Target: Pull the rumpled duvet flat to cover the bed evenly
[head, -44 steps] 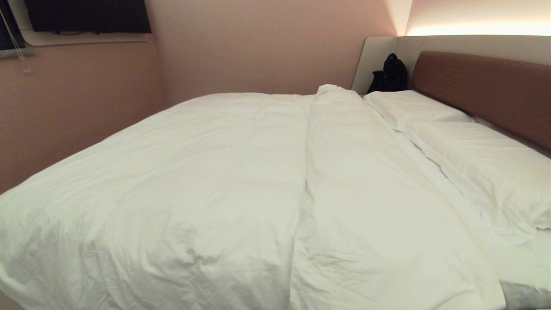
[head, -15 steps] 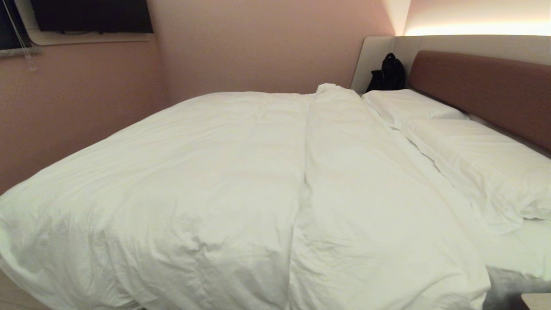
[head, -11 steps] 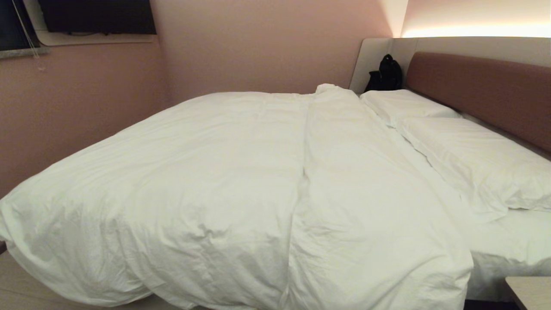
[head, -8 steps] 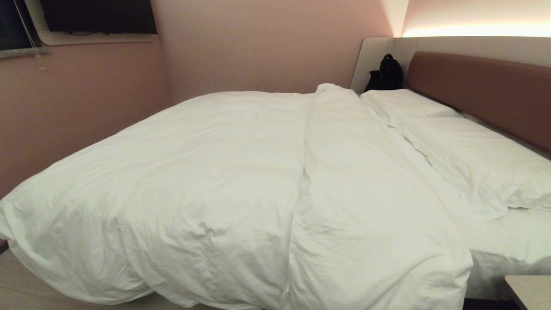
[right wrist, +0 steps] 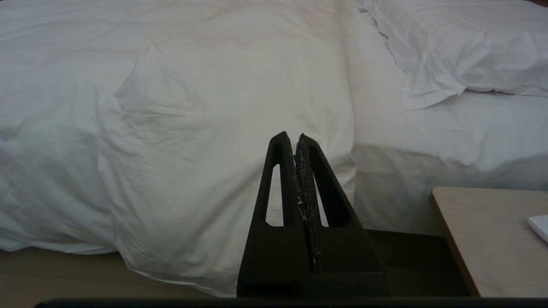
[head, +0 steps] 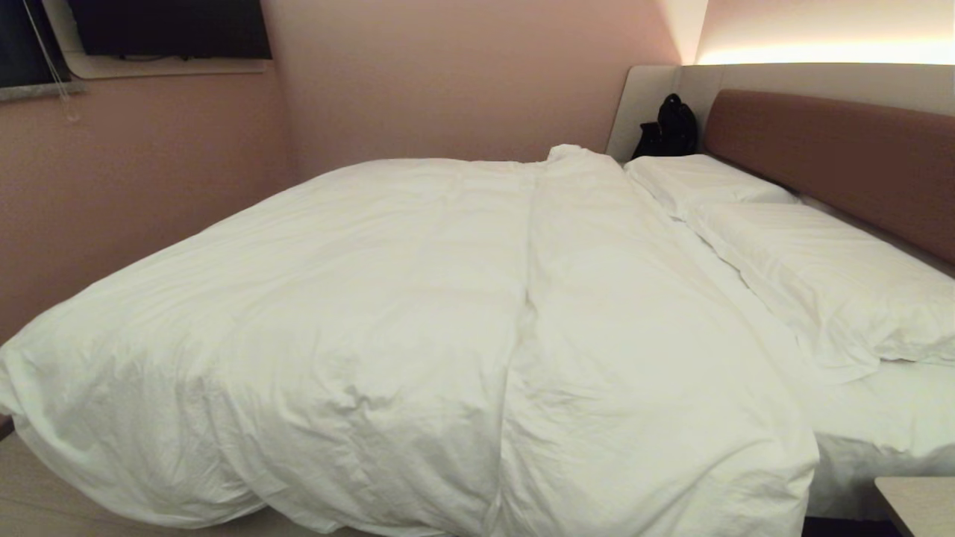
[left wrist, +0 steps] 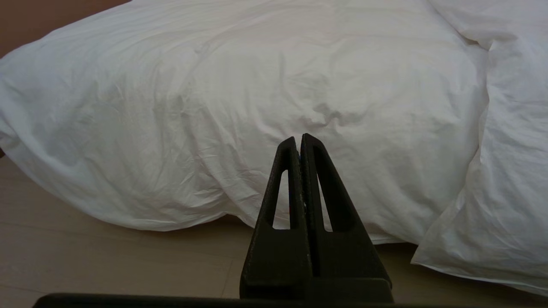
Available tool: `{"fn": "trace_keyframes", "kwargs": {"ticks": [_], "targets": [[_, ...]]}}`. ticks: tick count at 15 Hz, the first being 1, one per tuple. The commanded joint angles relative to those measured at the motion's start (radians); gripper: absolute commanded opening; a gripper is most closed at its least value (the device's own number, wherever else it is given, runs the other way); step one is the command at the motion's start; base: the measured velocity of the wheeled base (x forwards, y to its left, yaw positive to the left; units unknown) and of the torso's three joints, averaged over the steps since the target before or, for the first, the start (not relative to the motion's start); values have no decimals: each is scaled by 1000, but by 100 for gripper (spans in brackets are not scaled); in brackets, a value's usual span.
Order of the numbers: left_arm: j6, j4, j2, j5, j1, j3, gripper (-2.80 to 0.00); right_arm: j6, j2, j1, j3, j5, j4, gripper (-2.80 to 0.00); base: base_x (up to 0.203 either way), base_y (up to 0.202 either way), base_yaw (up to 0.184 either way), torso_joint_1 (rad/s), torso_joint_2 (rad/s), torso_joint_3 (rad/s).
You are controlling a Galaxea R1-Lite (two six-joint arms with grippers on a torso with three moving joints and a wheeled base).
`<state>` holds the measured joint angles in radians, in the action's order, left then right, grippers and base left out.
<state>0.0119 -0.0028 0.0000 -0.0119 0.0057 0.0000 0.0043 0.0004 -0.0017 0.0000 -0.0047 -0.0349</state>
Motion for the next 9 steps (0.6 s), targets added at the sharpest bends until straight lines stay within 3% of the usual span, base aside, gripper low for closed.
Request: {"fn": "trace_keyframes", "kwargs": {"ticks": [1, 9], "targets": [[0, 0, 0, 0, 0, 0, -280, 0, 0, 0, 0, 0, 0, -280, 0, 0, 0, 0, 0, 0], [0, -2, 0, 1, 0, 0, -280, 0, 0, 0, 0, 0, 0, -280, 0, 0, 0, 0, 0, 0]]}}
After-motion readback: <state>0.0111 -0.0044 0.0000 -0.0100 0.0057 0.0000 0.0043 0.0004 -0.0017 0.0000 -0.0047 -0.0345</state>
